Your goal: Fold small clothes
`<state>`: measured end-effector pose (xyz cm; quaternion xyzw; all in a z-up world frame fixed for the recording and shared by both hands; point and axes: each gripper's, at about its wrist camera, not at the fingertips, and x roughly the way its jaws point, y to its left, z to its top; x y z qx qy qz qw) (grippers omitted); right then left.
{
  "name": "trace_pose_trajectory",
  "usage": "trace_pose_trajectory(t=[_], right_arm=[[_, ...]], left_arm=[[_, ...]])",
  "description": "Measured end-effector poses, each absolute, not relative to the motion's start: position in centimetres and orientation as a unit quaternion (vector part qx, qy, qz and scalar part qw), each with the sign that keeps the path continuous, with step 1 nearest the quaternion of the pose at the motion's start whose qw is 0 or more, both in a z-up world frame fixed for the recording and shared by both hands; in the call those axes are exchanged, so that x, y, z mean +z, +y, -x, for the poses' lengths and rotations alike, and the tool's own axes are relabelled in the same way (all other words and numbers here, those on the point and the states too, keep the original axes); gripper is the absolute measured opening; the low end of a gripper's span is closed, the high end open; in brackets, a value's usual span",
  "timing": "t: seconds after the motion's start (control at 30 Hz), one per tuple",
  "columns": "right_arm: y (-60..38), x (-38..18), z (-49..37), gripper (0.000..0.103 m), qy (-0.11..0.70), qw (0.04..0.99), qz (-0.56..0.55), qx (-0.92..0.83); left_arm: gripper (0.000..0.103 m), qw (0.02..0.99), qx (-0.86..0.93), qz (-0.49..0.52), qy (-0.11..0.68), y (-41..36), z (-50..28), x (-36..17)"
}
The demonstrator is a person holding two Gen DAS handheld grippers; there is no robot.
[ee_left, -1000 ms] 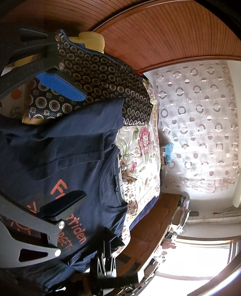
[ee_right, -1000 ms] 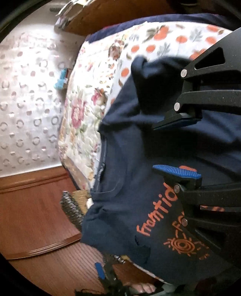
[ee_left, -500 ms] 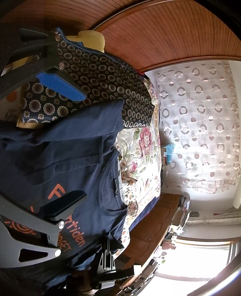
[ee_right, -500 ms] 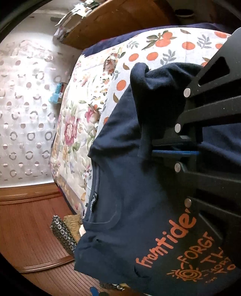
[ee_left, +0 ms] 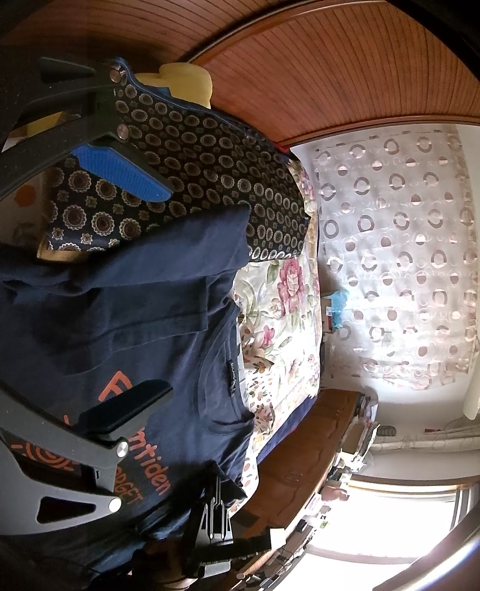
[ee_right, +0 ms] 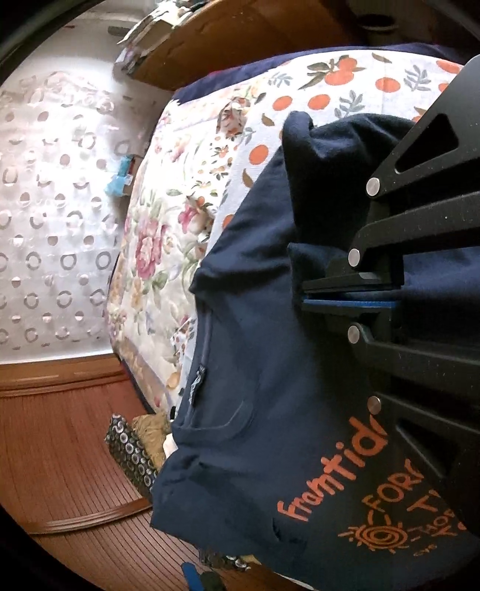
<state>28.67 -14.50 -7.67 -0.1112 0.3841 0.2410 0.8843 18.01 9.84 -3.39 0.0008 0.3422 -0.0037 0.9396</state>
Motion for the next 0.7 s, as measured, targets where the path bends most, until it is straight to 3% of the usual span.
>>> trace_pose_trajectory(t=[0.13, 0.23, 0.33, 0.43, 0.7], right_arm=[[-13.6, -7.8, -29.4, 0.015, 0.388, 0.885, 0.123, 0.227], [-12.9, -7.8, -29.6, 0.015, 0.384, 0.886, 0.136, 0.222], [-12.7, -8.1, -29.5, 0.015, 0.377, 0.888, 0.146, 0.22], [-12.8, -8.3, -29.4, 0.004, 0.373, 0.888, 0.152, 0.219], [-13.5, -7.1, -28.0, 0.002, 0.369, 0.882, 0.096, 0.277]], left_arm=[[0.097, 0.94, -0.004, 0.0, 0.341, 9.9, -18.0, -3.4], [0.097, 0.94, -0.004, 0.0, 0.341, 9.9, -18.0, -3.4], [0.097, 0.94, -0.004, -0.001, 0.341, 9.9, -18.0, -3.5], [0.097, 0.94, -0.003, 0.0, 0.342, 9.9, -18.0, -3.4], [0.097, 0.941, 0.004, 0.004, 0.339, 10.7, -17.7, -3.2]])
